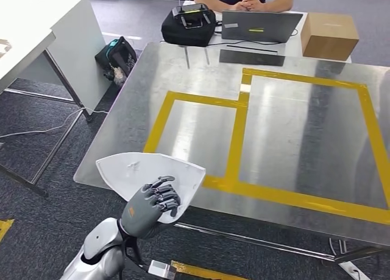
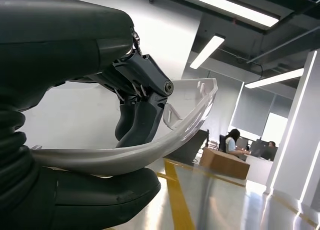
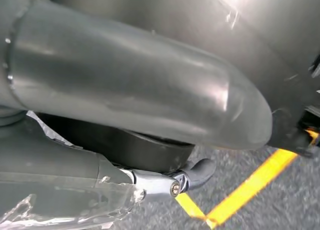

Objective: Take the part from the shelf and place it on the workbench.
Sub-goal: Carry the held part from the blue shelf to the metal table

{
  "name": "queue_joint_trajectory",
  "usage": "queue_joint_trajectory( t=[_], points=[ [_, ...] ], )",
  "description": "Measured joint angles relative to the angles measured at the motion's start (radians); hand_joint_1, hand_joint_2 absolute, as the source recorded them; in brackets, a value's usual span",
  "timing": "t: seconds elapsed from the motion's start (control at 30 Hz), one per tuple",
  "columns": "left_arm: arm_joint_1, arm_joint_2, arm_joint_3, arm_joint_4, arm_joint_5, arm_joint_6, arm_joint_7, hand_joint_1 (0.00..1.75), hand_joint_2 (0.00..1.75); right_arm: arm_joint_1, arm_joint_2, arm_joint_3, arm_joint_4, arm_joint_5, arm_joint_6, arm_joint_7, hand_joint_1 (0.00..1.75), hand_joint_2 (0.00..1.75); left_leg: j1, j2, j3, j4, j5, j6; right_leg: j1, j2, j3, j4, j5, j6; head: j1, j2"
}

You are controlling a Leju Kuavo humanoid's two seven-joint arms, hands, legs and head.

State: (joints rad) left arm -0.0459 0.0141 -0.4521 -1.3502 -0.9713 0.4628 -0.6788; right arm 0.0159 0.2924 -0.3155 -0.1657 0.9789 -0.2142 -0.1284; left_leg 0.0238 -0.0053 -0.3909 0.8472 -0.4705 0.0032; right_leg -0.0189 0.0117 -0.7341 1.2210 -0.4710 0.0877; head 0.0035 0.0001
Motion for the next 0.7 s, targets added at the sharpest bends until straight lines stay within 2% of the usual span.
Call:
queue_joint_trajectory(
  t=[0.03, 0.07, 0.1, 0.13, 0.17, 0.2, 0.23, 0.27, 0.33, 0.37, 0.43, 0.47, 0.5, 0.53, 0.57, 0.63, 0.67, 0.7],
  points=[
    [0.000, 0.000, -0.003, 0.004, -0.004, 0.001, 0.003, 1.75, 1.75, 0.000, -0.001, 0.000, -0.001, 0.000, 0.000, 0.001, 0.00, 0.00, 0.009, -0.001, 0.008, 0.006, -0.010, -0.010, -0.005, -0.001, 0.009, -0.023, 0.027, 0.010, 0.000, 0.000],
    [0.000, 0.000, -0.005, 0.008, -0.008, 0.001, 0.005, 1.75, 1.75, 0.000, -0.002, 0.000, -0.001, 0.000, 0.000, 0.002, 0.00, 0.00, 0.020, -0.003, 0.014, 0.017, -0.025, -0.022, -0.013, -0.003, 0.033, -0.076, 0.061, 0.025, 0.000, 0.000],
    [-0.001, 0.000, -0.006, 0.011, -0.010, 0.002, 0.007, 1.75, 1.75, 0.000, -0.002, 0.000, -0.001, 0.001, 0.001, 0.003, 0.00, 0.00, 0.027, -0.005, 0.016, 0.032, -0.041, -0.036, -0.017, -0.002, 0.058, -0.121, 0.078, 0.041, 0.004, 0.000],
    [-0.002, 0.001, -0.007, 0.013, -0.012, 0.003, 0.008, 1.75, 1.75, 0.000, -0.001, 0.001, -0.001, 0.001, 0.002, 0.004, 0.00, 0.00, 0.032, -0.007, 0.012, 0.053, -0.060, -0.051, -0.022, 0.001, 0.077, -0.156, 0.080, 0.045, 0.013, 0.000],
    [-0.002, 0.001, -0.008, 0.015, -0.014, 0.003, 0.008, 1.75, 1.75, 0.000, 0.001, 0.002, 0.000, 0.001, 0.003, 0.004, 0.00, 0.00, 0.033, -0.008, 0.005, 0.072, -0.075, -0.062, -0.025, 0.005, 0.084, -0.167, 0.070, 0.038, 0.016, 0.000],
    [-0.002, 0.002, -0.009, 0.016, -0.014, 0.003, 0.009, 1.75, 1.75, -0.001, 0.003, 0.003, 0.000, 0.002, 0.003, 0.004, 0.00, 0.00, 0.031, -0.009, -0.003, 0.086, -0.086, -0.072, -0.026, 0.009, 0.080, -0.156, 0.053, 0.024, 0.014, 0.000],
    [-0.003, 0.002, -0.009, 0.018, -0.014, 0.004, 0.009, 1.75, 1.75, -0.001, 0.003, 0.004, 0.000, 0.002, 0.002, 0.004, 0.00, 0.00, 0.030, -0.009, -0.008, 0.095, -0.093, -0.079, -0.030, 0.012, 0.074, -0.149, 0.047, 0.004, 0.010, 0.000],
    [-0.004, 0.002, -0.010, 0.018, -0.015, 0.005, 0.009, 1.75, 1.75, -0.003, 0.003, 0.004, 0.000, 0.002, 0.002, 0.004, 0.00, 0.00, 0.030, -0.009, -0.010, 0.097, -0.098, -0.084, -0.032, 0.013, 0.067, -0.139, 0.041, -0.009, -0.002, 0.000],
    [-0.009, 0.001, -0.013, 0.020, -0.019, 0.008, 0.009, 1.75, 1.75, -0.005, 0.003, 0.006, -0.001, 0.004, 0.001, 0.005, 0.00, 0.00, 0.030, -0.005, -0.030, 0.141, -0.122, -0.087, -0.031, 0.016, 0.062, -0.131, 0.032, -0.023, -0.014, 0.000],
    [-0.012, 0.000, -0.016, 0.020, -0.023, 0.009, 0.009, 1.75, 1.75, -0.005, 0.003, 0.007, -0.002, 0.005, 0.002, 0.005, 0.00, 0.00, 0.027, -0.002, -0.060, 0.196, -0.146, -0.084, -0.028, 0.015, 0.064, -0.132, 0.029, -0.028, -0.019, 0.000],
    [-0.015, -0.001, -0.026, 0.020, -0.033, 0.008, 0.012, 1.75, 1.75, -0.004, 0.003, 0.009, -0.002, 0.007, 0.003, 0.006, 0.00, 0.00, 0.018, 0.003, -0.154, 0.348, -0.197, -0.074, -0.020, 0.013, 0.072, -0.141, 0.028, -0.034, -0.025, 0.000],
    [-0.015, -0.002, -0.032, 0.022, -0.038, 0.006, 0.015, 1.75, 1.75, -0.003, 0.003, 0.011, -0.002, 0.008, 0.004, 0.006, 0.00, 0.00, 0.010, 0.003, -0.198, 0.408, -0.208, -0.065, -0.014, 0.012, 0.077, -0.146, 0.028, -0.037, -0.026, 0.000],
    [-0.015, -0.002, -0.037, 0.023, -0.042, 0.005, 0.017, 1.75, 1.75, -0.002, 0.003, 0.012, -0.002, 0.009, 0.006, 0.006, 0.00, 0.00, 0.002, 0.004, -0.228, 0.437, -0.199, -0.054, -0.008, 0.013, 0.082, -0.150, 0.027, -0.041, -0.026, 0.000],
    [-0.016, -0.002, -0.042, 0.024, -0.044, 0.003, 0.019, 1.75, 1.75, -0.001, 0.003, 0.013, -0.002, 0.009, 0.008, 0.006, 0.00, 0.00, -0.008, 0.003, -0.241, 0.430, -0.169, -0.039, -0.001, 0.013, 0.088, -0.154, 0.026, -0.045, -0.026, 0.000],
    [-0.016, -0.002, -0.047, 0.025, -0.045, 0.002, 0.021, 1.75, 1.75, 0.000, 0.003, 0.014, -0.002, 0.010, 0.009, 0.006, 0.00, 0.00, -0.020, 0.003, -0.238, 0.389, -0.124, -0.018, 0.006, 0.014, 0.095, -0.160, 0.027, -0.050, -0.026, 0.000],
    [-0.018, -0.003, -0.054, 0.025, -0.045, 0.001, 0.026, 1.75, 1.75, 0.002, 0.005, 0.014, -0.002, 0.011, 0.012, 0.007, 0.00, 0.00, -0.053, 0.003, -0.214, 0.267, -0.023, 0.029, 0.017, 0.015, 0.110, -0.177, 0.030, -0.057, -0.025, 0.000],
    [-0.018, -0.003, -0.056, 0.025, -0.045, 0.001, 0.030, 1.75, 1.75, 0.003, 0.006, 0.014, -0.002, 0.011, 0.012, 0.007, 0.00, 0.00, -0.067, 0.002, -0.201, 0.212, 0.013, 0.047, 0.022, 0.016, 0.115, -0.185, 0.033, -0.059, -0.026, 0.000],
    [-0.018, -0.004, -0.058, 0.026, -0.045, 0.000, 0.033, 1.75, 1.75, 0.003, 0.006, 0.014, -0.002, 0.011, 0.013, 0.007, 0.00, 0.00, -0.075, 0.002, -0.190, 0.170, 0.031, 0.054, 0.026, 0.016, 0.118, -0.193, 0.036, -0.061, -0.025, 0.000]
  ],
)
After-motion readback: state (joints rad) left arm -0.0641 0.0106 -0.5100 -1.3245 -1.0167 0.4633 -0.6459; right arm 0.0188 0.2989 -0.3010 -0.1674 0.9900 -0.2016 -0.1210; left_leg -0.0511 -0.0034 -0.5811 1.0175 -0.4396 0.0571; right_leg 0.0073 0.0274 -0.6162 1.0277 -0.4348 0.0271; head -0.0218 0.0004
